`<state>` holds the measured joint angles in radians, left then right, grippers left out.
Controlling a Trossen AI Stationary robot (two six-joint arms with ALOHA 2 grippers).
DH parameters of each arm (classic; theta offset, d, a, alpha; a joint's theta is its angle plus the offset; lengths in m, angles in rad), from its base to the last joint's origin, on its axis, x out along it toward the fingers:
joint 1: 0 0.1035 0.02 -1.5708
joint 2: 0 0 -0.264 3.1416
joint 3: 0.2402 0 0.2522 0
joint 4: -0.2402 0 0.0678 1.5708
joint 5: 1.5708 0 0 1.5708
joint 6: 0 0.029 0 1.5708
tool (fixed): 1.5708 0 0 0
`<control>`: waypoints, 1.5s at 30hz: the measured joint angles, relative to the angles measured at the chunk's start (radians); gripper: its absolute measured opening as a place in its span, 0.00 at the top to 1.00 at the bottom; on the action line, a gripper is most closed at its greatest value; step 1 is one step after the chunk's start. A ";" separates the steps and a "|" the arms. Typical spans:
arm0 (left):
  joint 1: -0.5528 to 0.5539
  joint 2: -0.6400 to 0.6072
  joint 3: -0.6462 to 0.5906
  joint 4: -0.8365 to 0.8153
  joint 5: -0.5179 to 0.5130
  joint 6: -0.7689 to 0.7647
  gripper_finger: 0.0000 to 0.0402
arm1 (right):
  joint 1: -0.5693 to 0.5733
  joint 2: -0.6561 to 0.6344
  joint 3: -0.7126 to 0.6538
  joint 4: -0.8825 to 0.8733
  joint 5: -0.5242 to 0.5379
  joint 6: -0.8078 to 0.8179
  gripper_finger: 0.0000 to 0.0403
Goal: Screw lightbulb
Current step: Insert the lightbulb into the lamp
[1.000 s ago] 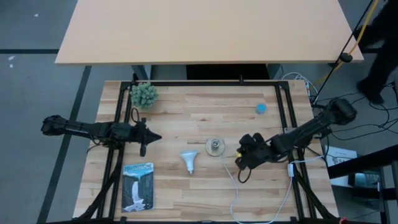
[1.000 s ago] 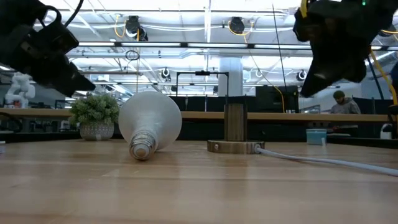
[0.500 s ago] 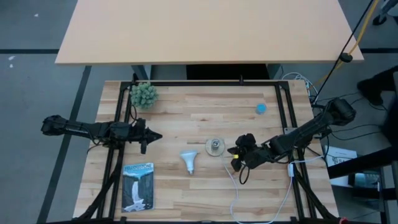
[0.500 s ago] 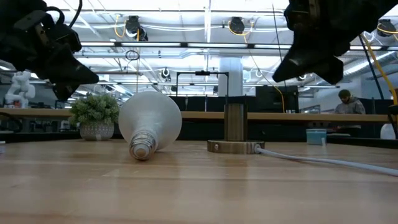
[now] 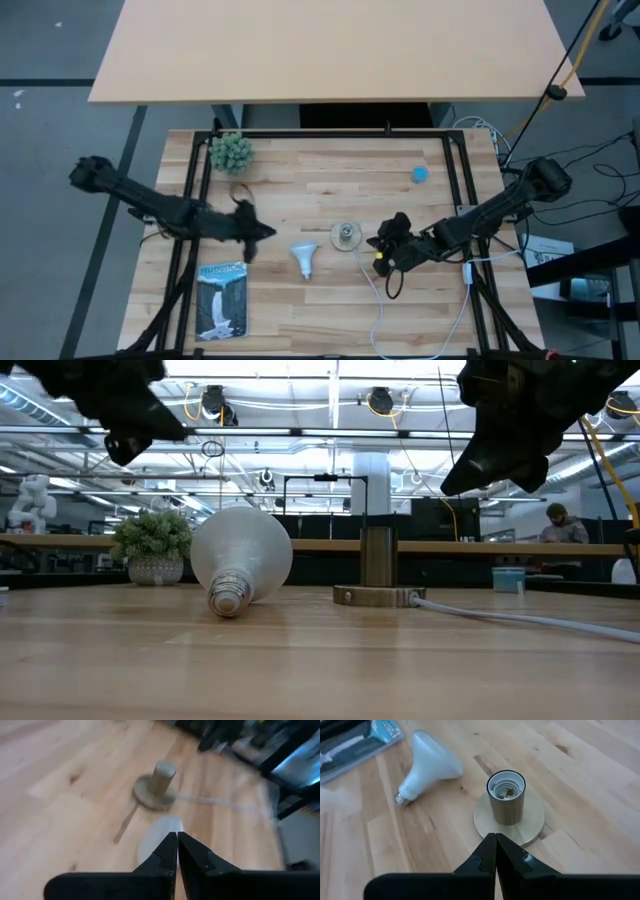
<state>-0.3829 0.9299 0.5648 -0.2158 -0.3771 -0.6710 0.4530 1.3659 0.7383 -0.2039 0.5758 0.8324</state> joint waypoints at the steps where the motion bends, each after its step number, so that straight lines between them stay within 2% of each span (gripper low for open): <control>1: -0.021 0.066 0.048 -0.036 -0.025 -0.035 0.96 | 0.000 0.000 0.000 -0.001 0.000 -0.015 1.00; 6: -0.094 0.349 0.287 -0.154 -0.145 -0.277 0.98 | 0.000 0.000 0.000 -0.002 0.000 -0.033 1.00; 10: -0.131 0.526 0.438 -0.166 -0.206 -0.456 0.99 | 0.010 0.000 0.000 -0.014 0.000 -0.033 1.00; 14: -0.149 0.690 0.552 -0.180 -0.212 -0.523 0.99 | 0.029 0.000 0.000 -0.037 -0.001 -0.033 1.00; 19: -0.138 0.829 0.609 -0.119 -0.182 -0.526 0.99 | 0.049 0.000 0.000 -0.045 -0.002 -0.033 1.00; 24: -0.115 0.901 0.611 0.099 -0.107 -0.496 0.99 | 0.061 0.000 0.000 -0.048 -0.005 -0.014 1.00; 30: -0.110 0.931 0.612 0.274 -0.106 -0.428 0.96 | 0.077 0.000 0.000 -0.060 -0.006 -0.010 1.00; 33: -0.107 0.931 0.612 0.277 -0.130 -0.423 0.89 | 0.085 0.000 0.000 -0.061 -0.006 -0.010 1.00; 40: -0.088 0.932 0.612 0.278 -0.279 -0.415 0.66 | 0.100 0.000 0.000 -0.063 -0.006 -0.016 1.00; 45: -0.077 0.932 0.612 0.312 -0.287 -0.415 0.50 | 0.106 0.000 0.000 -0.063 -0.006 -0.039 1.00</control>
<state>-0.4596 1.8614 1.1770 0.0966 -0.6643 -1.0859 0.5587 1.3659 0.7383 -0.2672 0.5700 0.7931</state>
